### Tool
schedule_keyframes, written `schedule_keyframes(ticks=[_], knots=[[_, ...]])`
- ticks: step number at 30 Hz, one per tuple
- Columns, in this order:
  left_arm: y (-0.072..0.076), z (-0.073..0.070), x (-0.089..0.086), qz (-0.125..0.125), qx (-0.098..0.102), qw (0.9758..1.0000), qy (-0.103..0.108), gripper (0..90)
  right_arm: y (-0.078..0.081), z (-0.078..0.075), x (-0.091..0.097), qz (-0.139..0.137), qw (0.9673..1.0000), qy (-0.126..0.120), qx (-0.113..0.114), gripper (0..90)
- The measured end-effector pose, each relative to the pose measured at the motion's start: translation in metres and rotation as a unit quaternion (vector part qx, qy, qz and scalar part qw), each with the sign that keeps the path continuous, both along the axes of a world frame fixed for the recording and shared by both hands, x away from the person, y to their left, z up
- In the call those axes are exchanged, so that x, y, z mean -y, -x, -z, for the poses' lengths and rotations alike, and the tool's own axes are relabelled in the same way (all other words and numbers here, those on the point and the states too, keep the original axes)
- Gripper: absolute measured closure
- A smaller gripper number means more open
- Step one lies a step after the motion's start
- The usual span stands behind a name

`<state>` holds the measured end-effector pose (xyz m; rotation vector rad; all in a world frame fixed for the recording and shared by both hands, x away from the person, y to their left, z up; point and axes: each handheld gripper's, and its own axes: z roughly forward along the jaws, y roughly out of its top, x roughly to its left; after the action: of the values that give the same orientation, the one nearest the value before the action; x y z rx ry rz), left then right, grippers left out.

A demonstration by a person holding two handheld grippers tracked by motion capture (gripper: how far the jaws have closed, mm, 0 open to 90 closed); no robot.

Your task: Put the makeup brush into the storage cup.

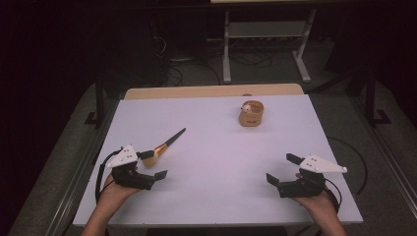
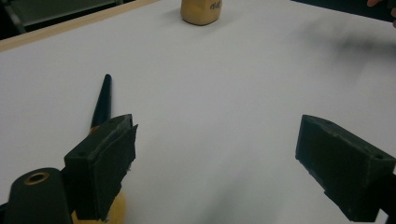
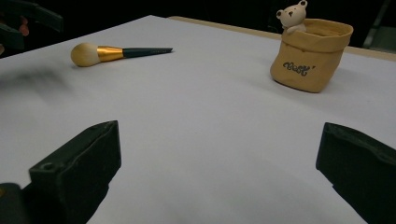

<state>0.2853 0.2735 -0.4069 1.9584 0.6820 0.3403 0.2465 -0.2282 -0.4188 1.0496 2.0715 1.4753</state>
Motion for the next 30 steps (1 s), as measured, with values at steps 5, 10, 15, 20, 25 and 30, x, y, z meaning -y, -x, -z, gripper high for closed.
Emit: schedule_keyframes(ticks=[5, 10, 15, 20, 25, 30], knots=[[-0.003, -0.003, 0.002, 0.001, 0.002, 1.0, 0.006, 11.7, 0.001, 0.0, -0.001, -0.001, 1.0, 0.0, -0.001, 0.0], [-0.004, -0.004, 0.003, 0.002, 0.001, 1.0, 0.002, 11.8, 0.001, 0.0, -0.001, -0.001, 1.0, 0.0, 0.0, 0.0], [-0.01, -0.006, 0.007, 0.008, 0.005, 0.9999, 0.005, 11.8, 0.002, -0.001, 0.002, 0.004, 1.0, -0.001, 0.001, 0.0], [-0.015, -0.009, 0.007, 0.006, 0.007, 0.9999, 0.009, 11.8, 0.002, 0.0, 0.001, 0.004, 1.0, -0.002, 0.001, 0.0], [-0.02, -0.012, 0.006, 0.004, 0.012, 0.9999, 0.007, 12.0, 0.001, 0.0, 0.001, 0.003, 1.0, -0.003, 0.0, 0.0], [-0.025, -0.012, 0.006, 0.002, 0.014, 0.9998, 0.011, 12.2, 0.002, 0.0, 0.0, 0.003, 1.0, -0.004, -0.001, 0.0]])
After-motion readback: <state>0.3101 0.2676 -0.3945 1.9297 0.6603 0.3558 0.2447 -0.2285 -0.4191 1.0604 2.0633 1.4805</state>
